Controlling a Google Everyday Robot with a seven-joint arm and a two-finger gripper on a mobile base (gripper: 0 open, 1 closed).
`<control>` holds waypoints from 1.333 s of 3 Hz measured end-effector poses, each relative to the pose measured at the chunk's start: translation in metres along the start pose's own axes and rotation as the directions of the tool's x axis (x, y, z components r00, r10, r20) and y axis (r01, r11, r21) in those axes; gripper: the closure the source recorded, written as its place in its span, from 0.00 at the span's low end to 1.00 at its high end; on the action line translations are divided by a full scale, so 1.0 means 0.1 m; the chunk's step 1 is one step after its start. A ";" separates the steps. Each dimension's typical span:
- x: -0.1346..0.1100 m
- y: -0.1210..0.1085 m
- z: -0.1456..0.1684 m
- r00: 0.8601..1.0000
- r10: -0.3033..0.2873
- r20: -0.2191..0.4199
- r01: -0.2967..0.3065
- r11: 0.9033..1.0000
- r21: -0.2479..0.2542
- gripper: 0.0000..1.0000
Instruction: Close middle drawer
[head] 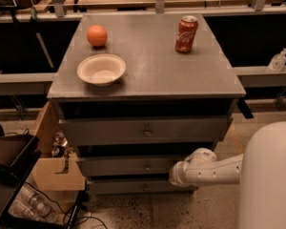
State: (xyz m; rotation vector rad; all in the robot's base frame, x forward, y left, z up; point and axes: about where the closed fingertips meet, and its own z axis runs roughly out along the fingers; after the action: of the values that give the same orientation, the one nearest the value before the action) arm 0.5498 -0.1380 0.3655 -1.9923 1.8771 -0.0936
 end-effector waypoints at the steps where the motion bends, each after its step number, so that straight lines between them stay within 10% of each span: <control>1: -0.02 -0.32 0.28 0.999 -0.006 0.033 0.005 0.999 0.039 1.00; 4: -0.18 -0.06 0.24 0.995 0.050 0.087 -0.049 0.999 -0.015 1.00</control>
Offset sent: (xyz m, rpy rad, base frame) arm 0.1097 -0.0080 -0.0171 0.0773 -0.0654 0.0157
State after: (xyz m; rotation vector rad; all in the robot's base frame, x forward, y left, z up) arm 0.5608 -0.1151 0.3496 -1.9249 1.8752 0.0190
